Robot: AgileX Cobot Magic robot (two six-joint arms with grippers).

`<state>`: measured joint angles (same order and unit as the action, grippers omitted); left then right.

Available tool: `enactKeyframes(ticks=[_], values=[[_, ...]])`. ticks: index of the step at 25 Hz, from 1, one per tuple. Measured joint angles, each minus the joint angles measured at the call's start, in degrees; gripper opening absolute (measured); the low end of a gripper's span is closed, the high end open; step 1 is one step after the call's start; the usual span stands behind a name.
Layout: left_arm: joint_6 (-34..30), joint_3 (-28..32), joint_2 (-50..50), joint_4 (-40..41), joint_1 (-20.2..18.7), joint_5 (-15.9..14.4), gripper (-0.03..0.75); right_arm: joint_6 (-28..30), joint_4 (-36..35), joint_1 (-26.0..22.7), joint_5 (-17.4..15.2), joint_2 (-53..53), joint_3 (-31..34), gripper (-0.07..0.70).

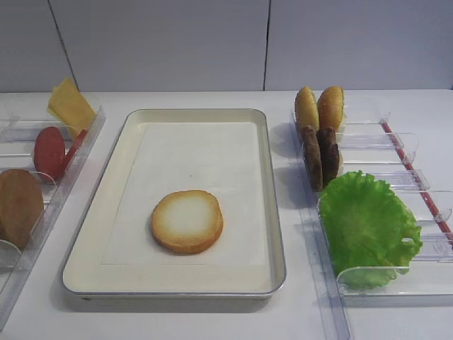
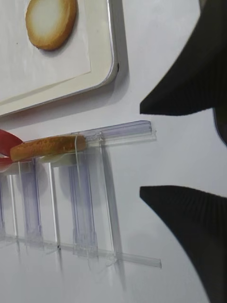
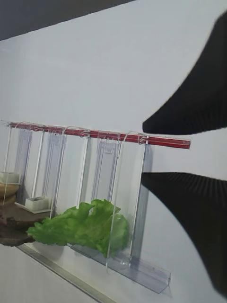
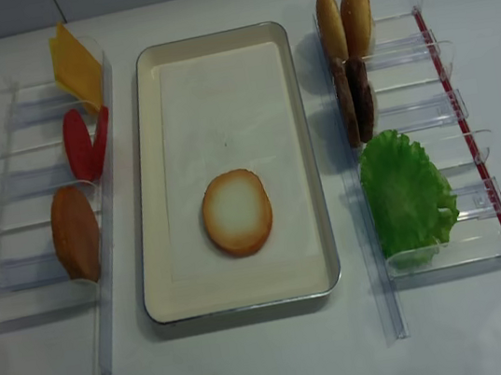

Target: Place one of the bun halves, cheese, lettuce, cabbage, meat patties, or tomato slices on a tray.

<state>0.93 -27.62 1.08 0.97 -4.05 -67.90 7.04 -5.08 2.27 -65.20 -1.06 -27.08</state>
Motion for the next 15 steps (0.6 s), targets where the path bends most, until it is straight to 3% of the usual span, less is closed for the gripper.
enactKeyframes(ticks=[15], values=[[0.0, 0.0, 0.0, 0.0, 0.0, 0.0, 0.319, 0.0, 0.0, 0.0, 0.0, 0.0, 0.0, 0.249]])
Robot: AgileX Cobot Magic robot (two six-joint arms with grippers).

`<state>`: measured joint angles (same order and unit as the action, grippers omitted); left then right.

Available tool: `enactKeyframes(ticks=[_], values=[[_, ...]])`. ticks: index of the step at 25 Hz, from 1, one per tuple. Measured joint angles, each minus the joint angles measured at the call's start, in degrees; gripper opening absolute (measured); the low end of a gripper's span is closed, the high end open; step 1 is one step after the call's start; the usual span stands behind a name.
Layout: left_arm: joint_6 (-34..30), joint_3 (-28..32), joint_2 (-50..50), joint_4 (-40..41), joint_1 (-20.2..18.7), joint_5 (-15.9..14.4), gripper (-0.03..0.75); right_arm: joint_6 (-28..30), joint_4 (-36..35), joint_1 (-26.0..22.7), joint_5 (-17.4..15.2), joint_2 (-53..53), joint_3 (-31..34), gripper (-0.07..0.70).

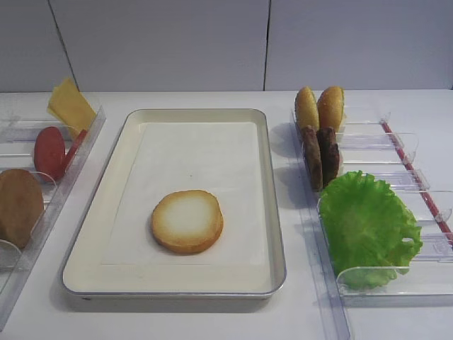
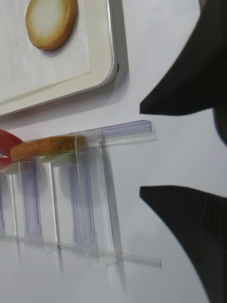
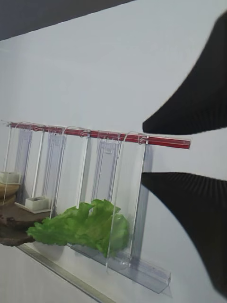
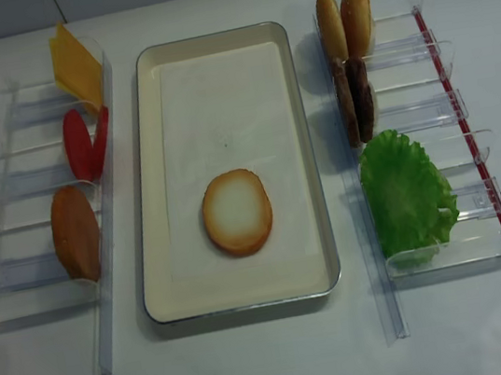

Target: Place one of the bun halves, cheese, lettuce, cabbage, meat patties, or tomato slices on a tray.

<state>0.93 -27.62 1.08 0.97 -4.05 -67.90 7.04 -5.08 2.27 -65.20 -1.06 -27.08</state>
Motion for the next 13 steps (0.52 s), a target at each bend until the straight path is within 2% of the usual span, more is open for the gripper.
enactKeyframes(ticks=[13], values=[[0.0, 0.0, 0.0, 0.0, 0.0, 0.0, 0.319, 0.0, 0.0, 0.0, 0.0, 0.0, 0.0, 0.249]])
